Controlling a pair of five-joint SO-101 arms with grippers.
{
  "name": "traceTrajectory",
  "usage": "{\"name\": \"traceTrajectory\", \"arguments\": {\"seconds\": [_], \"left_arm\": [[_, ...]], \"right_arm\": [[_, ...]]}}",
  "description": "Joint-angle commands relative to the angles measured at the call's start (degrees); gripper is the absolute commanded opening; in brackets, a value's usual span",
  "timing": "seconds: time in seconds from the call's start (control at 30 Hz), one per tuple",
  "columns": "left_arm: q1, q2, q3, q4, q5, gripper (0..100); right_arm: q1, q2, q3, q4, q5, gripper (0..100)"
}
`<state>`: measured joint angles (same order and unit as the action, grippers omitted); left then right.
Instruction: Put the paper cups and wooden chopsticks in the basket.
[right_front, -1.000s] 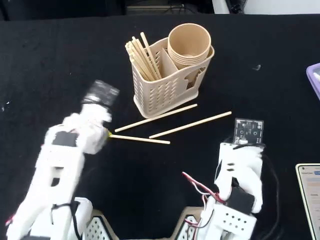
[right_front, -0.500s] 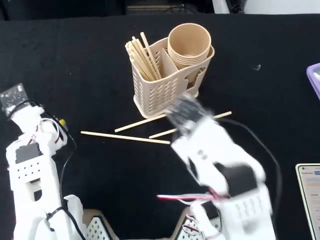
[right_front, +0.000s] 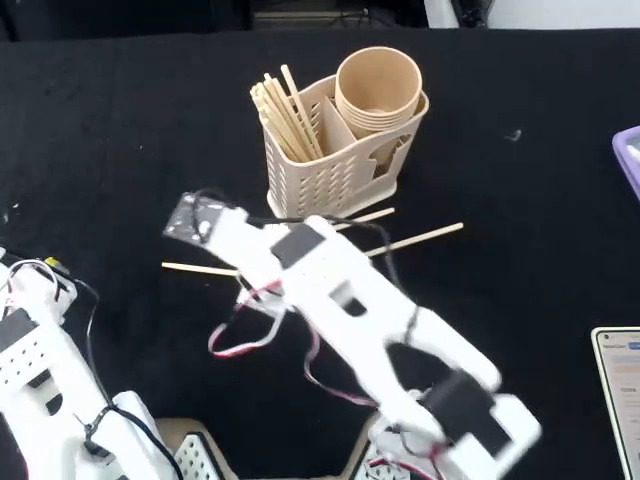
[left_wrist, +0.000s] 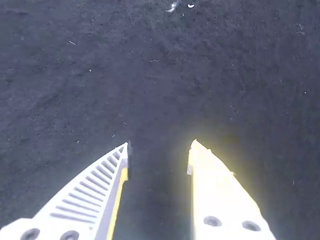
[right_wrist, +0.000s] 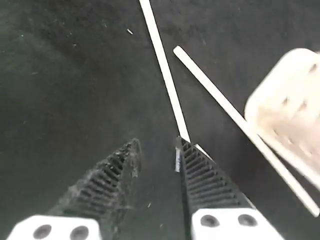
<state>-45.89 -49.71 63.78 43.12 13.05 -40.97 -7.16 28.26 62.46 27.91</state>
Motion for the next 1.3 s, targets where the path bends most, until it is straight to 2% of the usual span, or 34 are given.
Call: {"name": "traceTrajectory", "arguments": {"seconds": [0.0,0.07,0.23,0.3,0.53,0.67,0.73,0.83,1.07,1.27], "left_arm": [[-0.92,-1.14,-0.84,-0.97,0.7,19],[-0.92,-1.14,-0.84,-0.88,0.7,19],[-0.66,-1.14,-0.84,-0.7,0.7,19],[-0.66,-1.14,-0.84,-0.88,0.7,19],[-0.66,-1.14,-0.84,-0.88,0.7,19],[-0.66,-1.14,-0.84,-0.97,0.7,19],[-0.66,-1.14,-0.84,-0.97,0.7,19],[-0.75,-1.14,-0.84,-0.97,0.7,19],[-0.84,-1.32,-0.84,-0.97,0.7,19],[-0.92,-1.41,-0.84,-0.97,0.7,19]], "right_arm": [[-0.53,8.31,-9.01,-1.05,6.33,12.1],[0.44,14.11,-13.67,-0.79,9.85,12.9],[1.32,27.03,-23.16,-0.62,15.74,31.2],[1.05,30.29,-25.45,-0.62,18.02,33.0],[1.85,38.46,-31.52,-0.53,19.87,27.9],[2.2,41.01,-35.91,3.96,19.96,24.9],[2.11,41.71,-36.97,6.15,19.96,18.0],[1.93,41.89,-37.32,7.91,19.52,1.2],[2.37,39.25,-36.88,7.82,16.35,1.1],[2.37,28.97,-37.32,8.26,16.35,1.1]]}}
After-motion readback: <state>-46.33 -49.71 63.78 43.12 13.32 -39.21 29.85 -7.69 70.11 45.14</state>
